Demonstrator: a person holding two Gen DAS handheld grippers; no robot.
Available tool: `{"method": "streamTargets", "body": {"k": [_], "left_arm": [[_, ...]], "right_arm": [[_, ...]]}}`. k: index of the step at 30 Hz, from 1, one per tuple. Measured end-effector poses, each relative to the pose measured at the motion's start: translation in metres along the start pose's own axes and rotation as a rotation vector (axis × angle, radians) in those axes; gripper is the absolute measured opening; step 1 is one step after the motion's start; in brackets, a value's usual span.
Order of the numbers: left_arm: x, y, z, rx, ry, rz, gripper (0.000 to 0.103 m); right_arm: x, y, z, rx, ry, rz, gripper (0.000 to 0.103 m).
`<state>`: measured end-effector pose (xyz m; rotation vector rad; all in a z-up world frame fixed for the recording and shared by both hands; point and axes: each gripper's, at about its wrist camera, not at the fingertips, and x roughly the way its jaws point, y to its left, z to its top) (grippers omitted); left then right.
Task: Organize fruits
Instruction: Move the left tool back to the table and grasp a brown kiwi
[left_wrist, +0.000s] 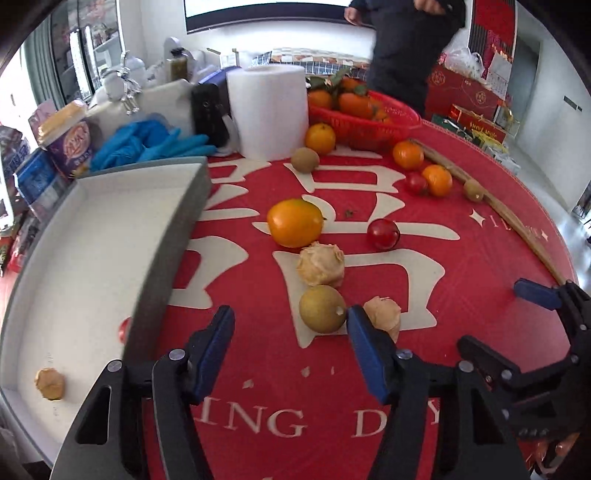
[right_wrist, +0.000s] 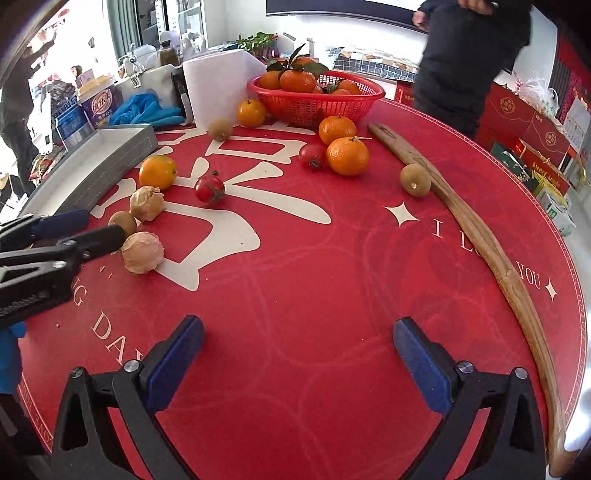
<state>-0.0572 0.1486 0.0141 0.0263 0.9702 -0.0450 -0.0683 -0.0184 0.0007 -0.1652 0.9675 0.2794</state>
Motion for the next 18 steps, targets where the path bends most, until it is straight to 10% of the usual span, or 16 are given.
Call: {"method": "streamTargets", "body": {"k": [6, 18], "left_arm": [[0.01, -0.007, 0.006, -0.01, 0.006, 0.003, 0.031], [-0.006, 0.006, -0.002, -0.059, -0.031, 0.005, 0.031]], "right_arm": [[0.0, -0.001, 0.001, 0.005, -0.006, -0.005, 0.103], [0.005, 0.001, 0.011, -0.013, 0.008, 0.009, 0.103]]}}
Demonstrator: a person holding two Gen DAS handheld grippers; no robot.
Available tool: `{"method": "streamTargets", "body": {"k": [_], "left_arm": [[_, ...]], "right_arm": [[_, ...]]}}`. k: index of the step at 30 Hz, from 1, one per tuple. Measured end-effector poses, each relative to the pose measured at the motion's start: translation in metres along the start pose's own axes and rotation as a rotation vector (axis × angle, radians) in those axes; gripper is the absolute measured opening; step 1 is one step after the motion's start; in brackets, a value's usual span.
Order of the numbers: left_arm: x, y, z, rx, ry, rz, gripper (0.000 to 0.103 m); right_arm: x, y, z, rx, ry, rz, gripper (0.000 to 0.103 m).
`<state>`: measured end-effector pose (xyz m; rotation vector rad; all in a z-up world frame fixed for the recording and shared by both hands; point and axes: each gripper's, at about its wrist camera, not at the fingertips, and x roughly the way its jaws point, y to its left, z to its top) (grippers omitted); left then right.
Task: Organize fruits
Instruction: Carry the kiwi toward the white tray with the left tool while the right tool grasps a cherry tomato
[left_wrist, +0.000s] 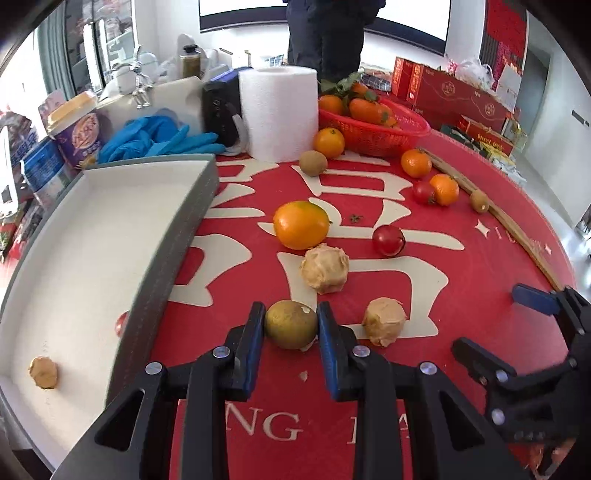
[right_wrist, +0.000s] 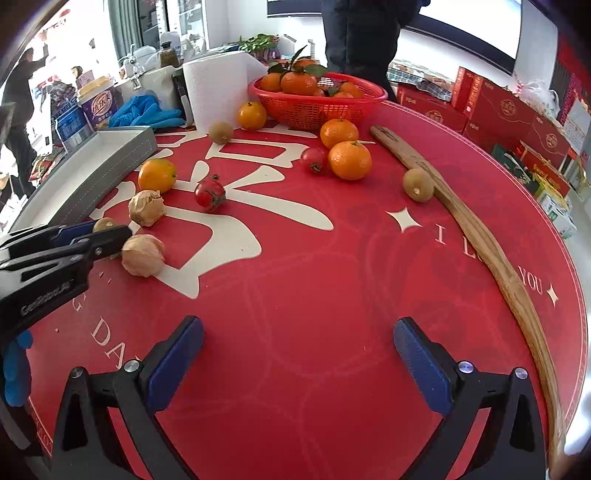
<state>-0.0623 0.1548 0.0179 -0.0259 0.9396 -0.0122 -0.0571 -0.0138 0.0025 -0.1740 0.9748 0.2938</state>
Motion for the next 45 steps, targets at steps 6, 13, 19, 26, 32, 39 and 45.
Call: {"method": "streamTargets", "body": {"k": [6, 13, 19, 26, 32, 39, 45], "left_arm": [[-0.02, 0.01, 0.004, -0.018, -0.054, 0.02, 0.031], [-0.039, 0.038, 0.007, -0.057, -0.098, 0.083, 0.031], [-0.042, 0.077, 0.001, -0.111, -0.104, 0.154, 0.031], [-0.044, 0.118, -0.013, -0.185, -0.098, 0.195, 0.031], [-0.038, 0.133, -0.026, -0.208, -0.084, 0.194, 0.031], [-0.034, 0.138, -0.036, -0.232, -0.075, 0.182, 0.031], [-0.03, 0.142, -0.042, -0.246, -0.064, 0.179, 0.031]], "right_arm": [[0.017, 0.003, 0.027, -0.002, 0.001, 0.015, 0.103], [0.038, 0.024, 0.061, -0.028, -0.006, 0.082, 0.103], [0.042, 0.055, 0.071, -0.118, -0.033, 0.068, 0.069], [0.037, 0.052, 0.074, -0.077, -0.034, 0.109, 0.023], [0.013, 0.056, 0.085, -0.049, -0.068, 0.17, 0.023], [-0.004, 0.11, 0.094, -0.131, -0.089, 0.253, 0.023], [-0.002, 0.154, 0.1, -0.19, -0.078, 0.308, 0.023]]}}
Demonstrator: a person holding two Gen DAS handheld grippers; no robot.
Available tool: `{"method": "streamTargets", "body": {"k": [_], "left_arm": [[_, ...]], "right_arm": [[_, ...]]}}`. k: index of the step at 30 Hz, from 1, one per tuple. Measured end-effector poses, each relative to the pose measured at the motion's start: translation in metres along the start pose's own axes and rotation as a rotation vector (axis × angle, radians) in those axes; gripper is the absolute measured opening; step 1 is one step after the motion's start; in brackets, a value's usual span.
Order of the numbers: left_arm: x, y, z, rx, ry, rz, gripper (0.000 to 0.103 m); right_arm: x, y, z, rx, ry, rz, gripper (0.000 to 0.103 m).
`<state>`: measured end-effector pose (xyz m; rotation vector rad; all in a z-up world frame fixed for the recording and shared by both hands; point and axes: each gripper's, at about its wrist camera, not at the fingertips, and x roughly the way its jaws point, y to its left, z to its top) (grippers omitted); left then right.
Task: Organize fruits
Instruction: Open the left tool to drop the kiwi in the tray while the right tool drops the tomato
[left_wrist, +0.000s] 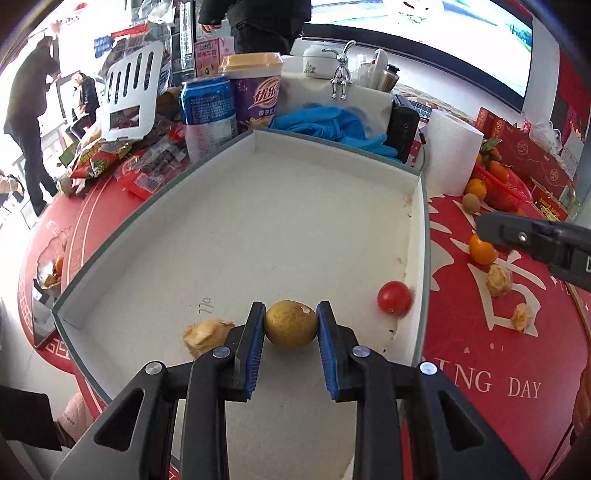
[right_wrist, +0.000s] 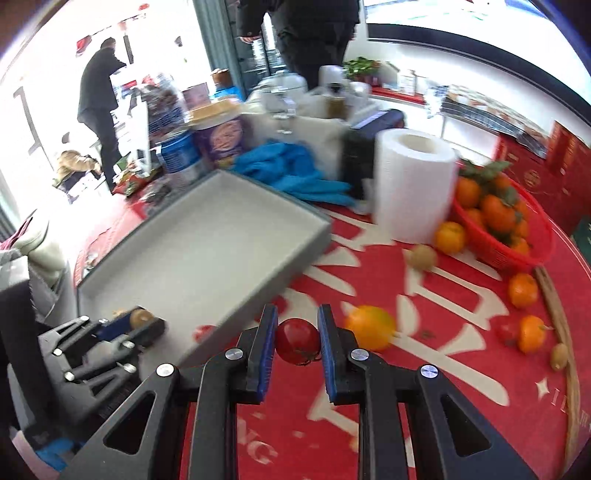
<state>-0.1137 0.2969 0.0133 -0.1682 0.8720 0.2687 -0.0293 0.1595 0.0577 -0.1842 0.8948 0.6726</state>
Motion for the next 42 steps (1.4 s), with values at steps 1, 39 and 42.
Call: {"method": "streamTargets", "body": {"k": [1, 39, 42], "left_arm": [[0.001, 0.0, -0.002, -0.002, 0.004, -0.001, 0.031], [-0.051, -0.013, 0.002, 0.074, -0.165, 0.032, 0.086], [-0.055, -0.021, 0.005, 0.095, -0.153, 0.012, 0.086]], "right_arm": [[0.003, 0.005, 0.002, -0.005, 0.004, 0.008, 0.023], [0.003, 0.008, 0.023, 0.101, 0.017, 0.037, 0.102], [-0.008, -0.012, 0.013, 0.131, 0.006, -0.001, 0.102]]}}
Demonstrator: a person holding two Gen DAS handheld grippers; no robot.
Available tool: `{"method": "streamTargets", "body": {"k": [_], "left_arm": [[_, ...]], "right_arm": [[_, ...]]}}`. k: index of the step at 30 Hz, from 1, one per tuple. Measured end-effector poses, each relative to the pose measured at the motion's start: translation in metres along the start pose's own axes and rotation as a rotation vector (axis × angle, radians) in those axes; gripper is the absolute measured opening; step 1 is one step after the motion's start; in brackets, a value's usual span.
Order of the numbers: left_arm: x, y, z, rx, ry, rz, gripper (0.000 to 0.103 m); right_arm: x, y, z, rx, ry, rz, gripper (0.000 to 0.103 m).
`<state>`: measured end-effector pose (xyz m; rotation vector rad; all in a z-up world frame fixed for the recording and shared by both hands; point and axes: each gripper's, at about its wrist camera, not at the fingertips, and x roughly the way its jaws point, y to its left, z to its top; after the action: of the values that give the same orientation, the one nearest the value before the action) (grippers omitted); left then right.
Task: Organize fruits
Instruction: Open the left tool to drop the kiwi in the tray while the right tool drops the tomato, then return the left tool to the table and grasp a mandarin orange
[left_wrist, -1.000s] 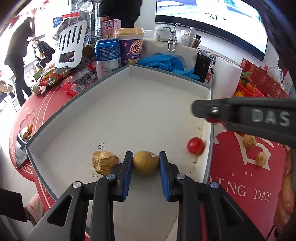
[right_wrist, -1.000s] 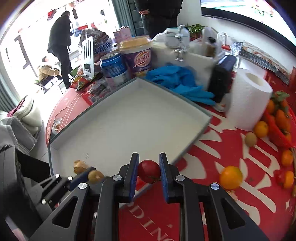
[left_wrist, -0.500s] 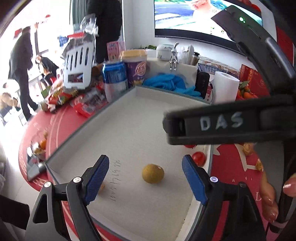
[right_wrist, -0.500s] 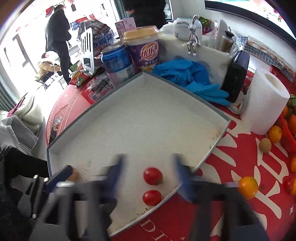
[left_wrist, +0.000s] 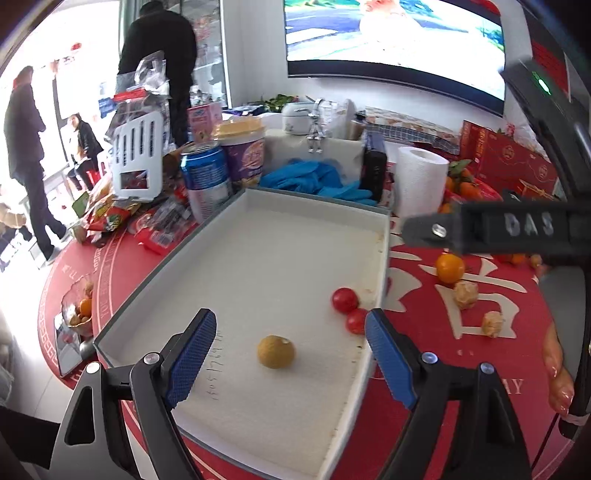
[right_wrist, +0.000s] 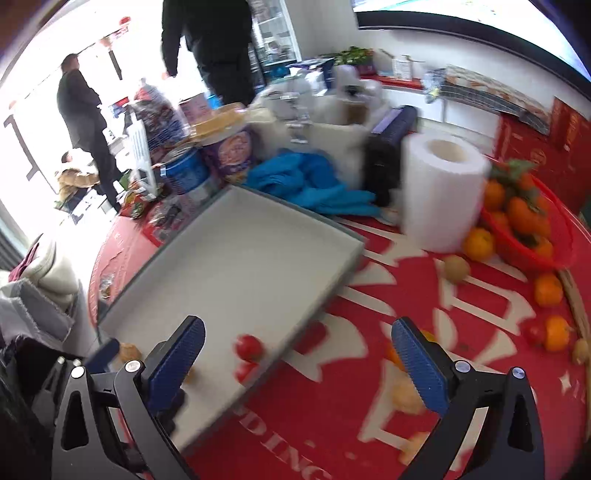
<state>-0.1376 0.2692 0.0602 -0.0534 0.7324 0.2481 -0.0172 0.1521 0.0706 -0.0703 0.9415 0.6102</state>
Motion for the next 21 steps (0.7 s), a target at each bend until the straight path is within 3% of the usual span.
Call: {"method": "streamTargets", "body": {"k": [10, 17, 21], "left_arm": [[-0.011, -0.049, 0.024, 0.104, 0.017, -0.128, 0.086], [0.016, -0.102, 0.04, 0.175, 0.1, -0.205, 0.086], [0.048, -0.122, 0.054, 0.163, 0.166, -0.222, 0.085]], "right_arm": [[-0.041, -0.101, -0.061, 0.136, 0.02, -0.22, 0.102], [-0.054, -0.155, -0.11, 0.174, 0.084, -0.351, 0.102], [-0.051, -0.168, -0.122, 0.172, 0.089, -0.377, 0.103]]}}
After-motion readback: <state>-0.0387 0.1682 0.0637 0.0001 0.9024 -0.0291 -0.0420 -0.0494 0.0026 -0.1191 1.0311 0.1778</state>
